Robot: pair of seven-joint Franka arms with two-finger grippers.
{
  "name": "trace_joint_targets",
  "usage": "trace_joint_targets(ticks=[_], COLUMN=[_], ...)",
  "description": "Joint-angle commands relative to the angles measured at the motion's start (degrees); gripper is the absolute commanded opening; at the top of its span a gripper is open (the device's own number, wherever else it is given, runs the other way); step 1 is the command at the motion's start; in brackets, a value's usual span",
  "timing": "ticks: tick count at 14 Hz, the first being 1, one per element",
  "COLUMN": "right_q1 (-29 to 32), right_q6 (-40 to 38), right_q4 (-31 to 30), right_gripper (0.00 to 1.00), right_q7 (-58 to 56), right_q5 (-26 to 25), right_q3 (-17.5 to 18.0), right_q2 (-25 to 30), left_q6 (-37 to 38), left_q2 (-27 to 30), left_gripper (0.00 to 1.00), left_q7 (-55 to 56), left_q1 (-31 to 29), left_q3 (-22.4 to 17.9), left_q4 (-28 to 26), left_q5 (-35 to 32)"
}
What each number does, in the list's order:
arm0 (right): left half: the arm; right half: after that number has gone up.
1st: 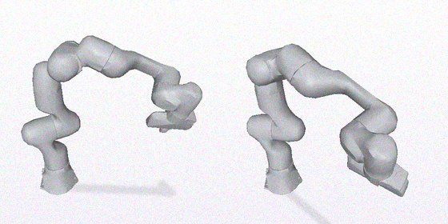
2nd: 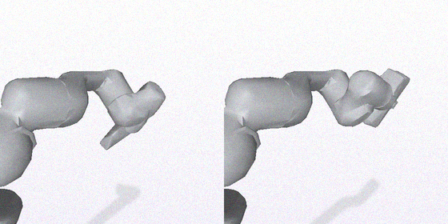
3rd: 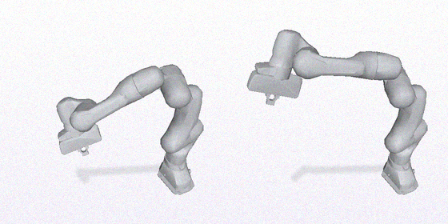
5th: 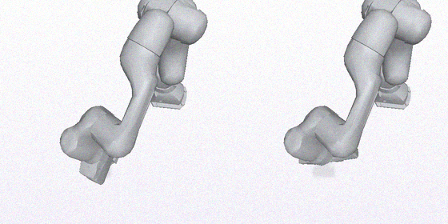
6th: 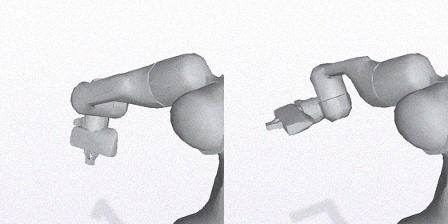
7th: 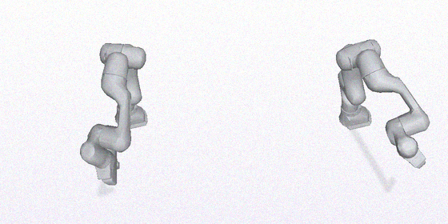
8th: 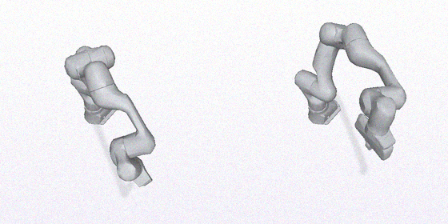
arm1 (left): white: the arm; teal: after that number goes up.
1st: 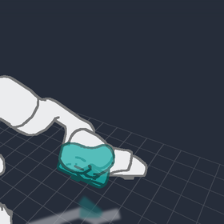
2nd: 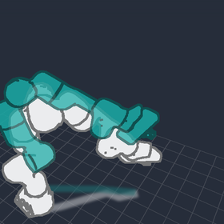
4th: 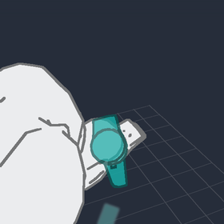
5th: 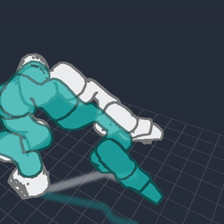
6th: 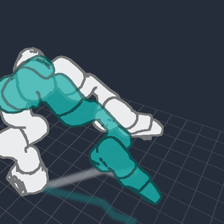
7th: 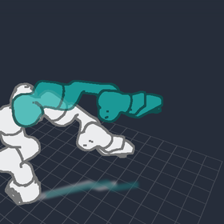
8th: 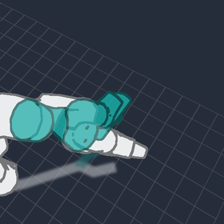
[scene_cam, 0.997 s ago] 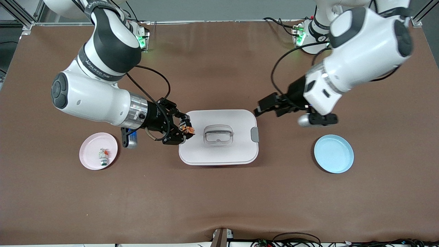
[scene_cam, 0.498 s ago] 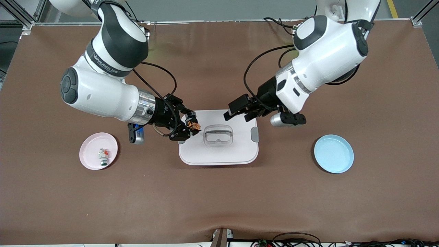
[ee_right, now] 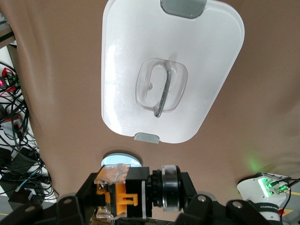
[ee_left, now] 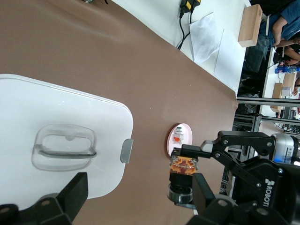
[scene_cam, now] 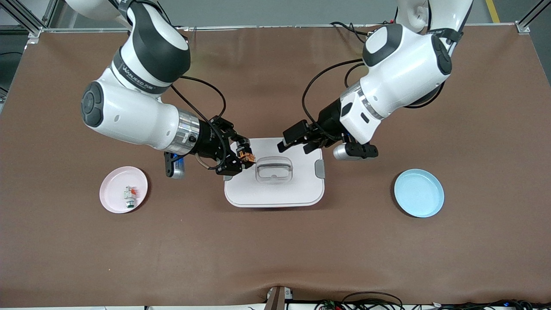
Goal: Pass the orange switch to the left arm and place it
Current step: 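Hold the switch with the right gripper while the left gripper approaches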
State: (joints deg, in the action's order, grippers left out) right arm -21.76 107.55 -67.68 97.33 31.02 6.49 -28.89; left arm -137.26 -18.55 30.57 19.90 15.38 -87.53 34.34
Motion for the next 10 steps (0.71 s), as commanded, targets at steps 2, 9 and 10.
trace_joint_targets(ticks=[2, 9, 10], right_q1=[-1.3, -1.3, -1.3], right_q6=[-0.1, -0.1, -0.1], right_q4=[3.8, 3.9, 3.9], right_gripper=[0.00, 0.00, 0.00], right_q7=[2.8, 2.7, 2.7], right_q5=[-1.1, -1.1, -1.1], right_q3=[-0.6, -0.6, -0.6], right_q2=[-2.0, -2.2, -2.2], left_q6=[-6.2, -6.6, -7.2], left_q2=[-2.5, -3.0, -3.2], left_gripper=[0.98, 0.91, 0.91], left_q7=[-0.4, -0.5, -0.3], left_q1=[3.2, 4.4, 4.6], left_q3=[0.0, 0.1, 0.1], left_q4=[-0.1, 0.4, 0.5], left_q5=[3.2, 5.3, 5.3])
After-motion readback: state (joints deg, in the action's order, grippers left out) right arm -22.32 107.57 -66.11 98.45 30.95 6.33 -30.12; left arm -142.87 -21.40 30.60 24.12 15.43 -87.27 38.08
